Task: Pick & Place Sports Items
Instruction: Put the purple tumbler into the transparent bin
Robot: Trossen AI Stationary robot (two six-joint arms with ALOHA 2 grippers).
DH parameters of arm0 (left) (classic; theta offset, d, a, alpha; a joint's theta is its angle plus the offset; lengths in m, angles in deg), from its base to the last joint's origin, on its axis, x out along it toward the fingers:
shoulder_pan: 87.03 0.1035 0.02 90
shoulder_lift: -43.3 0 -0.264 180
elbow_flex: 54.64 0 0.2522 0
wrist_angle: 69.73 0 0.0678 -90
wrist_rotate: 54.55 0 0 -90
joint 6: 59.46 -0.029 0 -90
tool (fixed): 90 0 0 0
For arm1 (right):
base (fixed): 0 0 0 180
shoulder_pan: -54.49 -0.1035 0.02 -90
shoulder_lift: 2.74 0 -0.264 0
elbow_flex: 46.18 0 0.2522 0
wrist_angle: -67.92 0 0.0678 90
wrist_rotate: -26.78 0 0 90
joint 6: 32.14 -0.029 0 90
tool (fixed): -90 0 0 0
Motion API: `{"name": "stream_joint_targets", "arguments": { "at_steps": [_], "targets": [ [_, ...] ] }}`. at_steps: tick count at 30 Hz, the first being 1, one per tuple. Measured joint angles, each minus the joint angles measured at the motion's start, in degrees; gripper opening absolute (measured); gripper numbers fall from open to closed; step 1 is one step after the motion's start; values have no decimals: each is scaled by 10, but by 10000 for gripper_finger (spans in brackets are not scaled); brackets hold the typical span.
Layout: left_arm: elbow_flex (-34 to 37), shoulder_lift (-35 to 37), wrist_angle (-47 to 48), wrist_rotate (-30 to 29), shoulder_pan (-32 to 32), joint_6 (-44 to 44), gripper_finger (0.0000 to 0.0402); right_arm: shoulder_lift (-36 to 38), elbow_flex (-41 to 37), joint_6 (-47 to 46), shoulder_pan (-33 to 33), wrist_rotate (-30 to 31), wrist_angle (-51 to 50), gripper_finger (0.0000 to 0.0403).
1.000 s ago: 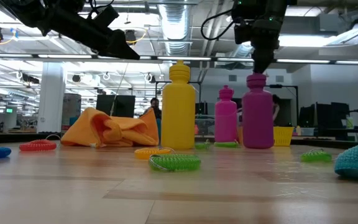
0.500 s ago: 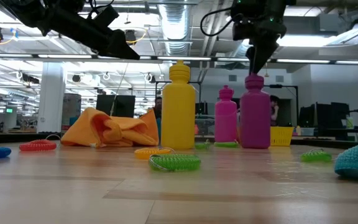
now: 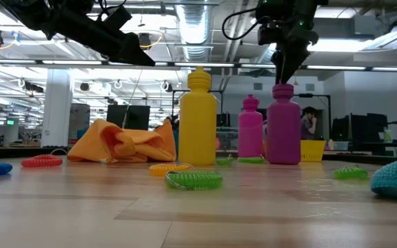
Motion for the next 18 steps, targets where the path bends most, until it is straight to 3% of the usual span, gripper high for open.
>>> {"name": "stream_joint_targets", "arguments": {
  "at_steps": [18],
  "targets": [
    [0, 0, 0, 0, 0, 0, 300, -74, -4, -28, 1, 1, -4, 247]
  ]
}}
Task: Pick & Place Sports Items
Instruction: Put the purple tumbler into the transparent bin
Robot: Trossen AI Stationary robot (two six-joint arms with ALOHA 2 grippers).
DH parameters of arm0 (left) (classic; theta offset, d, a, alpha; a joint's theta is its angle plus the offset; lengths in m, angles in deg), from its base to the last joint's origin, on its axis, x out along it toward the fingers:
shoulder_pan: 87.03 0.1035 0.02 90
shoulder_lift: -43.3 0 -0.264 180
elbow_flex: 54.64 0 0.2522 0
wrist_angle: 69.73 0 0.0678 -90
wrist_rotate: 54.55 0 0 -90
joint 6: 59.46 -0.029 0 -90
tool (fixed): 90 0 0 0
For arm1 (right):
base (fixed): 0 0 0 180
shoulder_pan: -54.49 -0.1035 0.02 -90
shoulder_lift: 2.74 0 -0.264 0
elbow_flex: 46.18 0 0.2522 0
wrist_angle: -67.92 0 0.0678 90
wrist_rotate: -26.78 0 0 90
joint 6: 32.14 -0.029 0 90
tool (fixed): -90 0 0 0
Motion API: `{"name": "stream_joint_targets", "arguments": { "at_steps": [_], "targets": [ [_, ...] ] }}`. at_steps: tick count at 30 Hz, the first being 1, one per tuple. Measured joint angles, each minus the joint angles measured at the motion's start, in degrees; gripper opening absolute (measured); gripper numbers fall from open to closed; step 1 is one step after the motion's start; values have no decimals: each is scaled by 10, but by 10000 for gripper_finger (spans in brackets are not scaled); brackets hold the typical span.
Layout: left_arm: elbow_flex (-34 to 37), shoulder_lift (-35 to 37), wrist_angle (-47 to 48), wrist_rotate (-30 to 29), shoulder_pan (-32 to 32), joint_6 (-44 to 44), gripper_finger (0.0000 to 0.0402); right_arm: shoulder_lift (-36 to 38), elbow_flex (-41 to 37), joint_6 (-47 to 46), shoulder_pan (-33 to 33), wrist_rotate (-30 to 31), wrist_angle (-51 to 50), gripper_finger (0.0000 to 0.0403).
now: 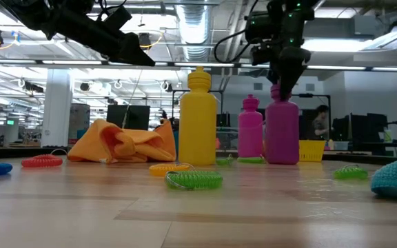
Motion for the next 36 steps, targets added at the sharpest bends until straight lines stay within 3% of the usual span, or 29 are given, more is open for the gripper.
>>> {"name": "stream_joint_targets", "arguments": {
  "at_steps": [5, 13, 23, 28, 36],
  "targets": [
    [0, 0, 0, 0, 0, 0, 300, 0, 4, -13, 0, -2, -29, 201],
    [0, 0, 0, 0, 0, 0, 300, 0, 49, -59, -8, -8, -84, 200],
    [0, 0, 0, 0, 0, 0, 300, 0, 258, -62, -17, -2, -123, 200],
    [0, 0, 0, 0, 0, 0, 300, 0, 331, -43, -12, 51, -125, 200],
    [0, 0, 0, 0, 0, 0, 300, 0, 310, -43, 15, 58, -111, 200]
  ]
}}
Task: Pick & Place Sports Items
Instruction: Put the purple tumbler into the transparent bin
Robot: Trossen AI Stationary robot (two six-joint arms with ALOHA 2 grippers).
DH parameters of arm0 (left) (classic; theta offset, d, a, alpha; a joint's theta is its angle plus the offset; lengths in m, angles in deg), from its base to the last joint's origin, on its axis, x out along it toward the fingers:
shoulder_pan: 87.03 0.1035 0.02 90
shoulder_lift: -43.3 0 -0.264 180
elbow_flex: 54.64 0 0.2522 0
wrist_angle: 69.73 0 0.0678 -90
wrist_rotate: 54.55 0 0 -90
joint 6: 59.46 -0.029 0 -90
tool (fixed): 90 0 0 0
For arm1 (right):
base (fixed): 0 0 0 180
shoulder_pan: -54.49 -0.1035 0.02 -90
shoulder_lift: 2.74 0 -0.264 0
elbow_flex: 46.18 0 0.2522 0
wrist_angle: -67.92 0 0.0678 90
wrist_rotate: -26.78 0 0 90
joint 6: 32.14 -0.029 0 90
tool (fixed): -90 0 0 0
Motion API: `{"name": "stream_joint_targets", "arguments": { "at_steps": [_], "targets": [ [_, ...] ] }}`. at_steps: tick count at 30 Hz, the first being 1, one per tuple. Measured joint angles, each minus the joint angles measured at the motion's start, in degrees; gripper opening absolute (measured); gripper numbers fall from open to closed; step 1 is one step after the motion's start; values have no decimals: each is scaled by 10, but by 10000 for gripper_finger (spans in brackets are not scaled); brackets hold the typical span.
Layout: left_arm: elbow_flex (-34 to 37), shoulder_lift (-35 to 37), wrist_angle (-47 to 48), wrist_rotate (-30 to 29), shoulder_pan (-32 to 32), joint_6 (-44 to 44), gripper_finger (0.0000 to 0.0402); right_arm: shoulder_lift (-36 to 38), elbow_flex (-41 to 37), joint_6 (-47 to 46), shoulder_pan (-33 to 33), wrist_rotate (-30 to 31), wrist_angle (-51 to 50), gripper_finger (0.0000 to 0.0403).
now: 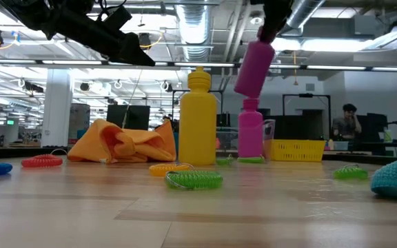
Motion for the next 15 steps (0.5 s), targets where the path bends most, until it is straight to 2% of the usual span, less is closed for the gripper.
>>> {"name": "stream_joint_targets", "arguments": {
  "at_steps": [15],
  "targets": [
    [0, 0, 0, 0, 0, 0, 300, -1, -145, 13, 15, -1, 71, 200]
  ]
}}
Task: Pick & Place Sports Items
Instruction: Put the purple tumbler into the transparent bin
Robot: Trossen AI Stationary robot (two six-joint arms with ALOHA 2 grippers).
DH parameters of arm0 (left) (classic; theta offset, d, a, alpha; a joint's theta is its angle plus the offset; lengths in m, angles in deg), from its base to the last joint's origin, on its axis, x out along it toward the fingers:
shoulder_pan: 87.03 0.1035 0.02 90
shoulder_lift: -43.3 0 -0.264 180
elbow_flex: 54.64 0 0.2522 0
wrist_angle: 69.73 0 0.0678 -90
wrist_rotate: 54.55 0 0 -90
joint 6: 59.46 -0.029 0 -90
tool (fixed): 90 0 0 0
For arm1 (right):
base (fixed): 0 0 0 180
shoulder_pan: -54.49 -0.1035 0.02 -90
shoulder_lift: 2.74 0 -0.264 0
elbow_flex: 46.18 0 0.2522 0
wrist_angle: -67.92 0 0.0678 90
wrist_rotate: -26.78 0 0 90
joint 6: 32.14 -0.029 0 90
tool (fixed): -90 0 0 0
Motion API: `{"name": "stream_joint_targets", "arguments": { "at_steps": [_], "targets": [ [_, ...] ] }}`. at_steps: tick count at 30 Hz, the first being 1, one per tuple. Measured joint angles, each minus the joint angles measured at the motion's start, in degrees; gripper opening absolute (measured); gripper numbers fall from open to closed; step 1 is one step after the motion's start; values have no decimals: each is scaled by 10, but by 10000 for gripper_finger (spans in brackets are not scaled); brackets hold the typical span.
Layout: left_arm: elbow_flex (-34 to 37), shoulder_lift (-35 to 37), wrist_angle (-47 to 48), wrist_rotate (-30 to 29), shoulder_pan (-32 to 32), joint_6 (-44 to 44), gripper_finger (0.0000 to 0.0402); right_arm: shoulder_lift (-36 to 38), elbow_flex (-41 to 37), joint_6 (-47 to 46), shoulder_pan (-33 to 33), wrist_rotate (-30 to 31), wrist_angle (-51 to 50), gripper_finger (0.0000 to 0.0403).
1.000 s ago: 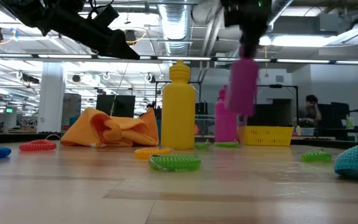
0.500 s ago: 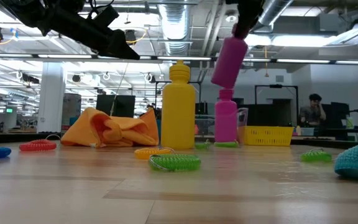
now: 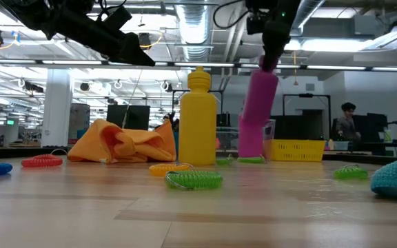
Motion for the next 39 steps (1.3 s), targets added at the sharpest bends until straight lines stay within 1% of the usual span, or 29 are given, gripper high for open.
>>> {"name": "stream_joint_targets", "arguments": {
  "at_steps": [9, 26, 28, 32, 39],
  "targets": [
    [0, 0, 0, 0, 0, 0, 300, 0, -62, 0, 3, -13, 33, 200],
    [0, 0, 0, 0, 0, 0, 300, 0, -63, -4, 3, -20, 44, 200],
    [0, 0, 0, 0, 0, 0, 300, 0, -63, -9, 3, -20, 44, 207],
    [0, 0, 0, 0, 0, 0, 300, 0, -63, -28, 3, -21, 44, 232],
    [0, 0, 0, 0, 0, 0, 300, 0, -63, -28, 3, -21, 45, 240]
  ]
}}
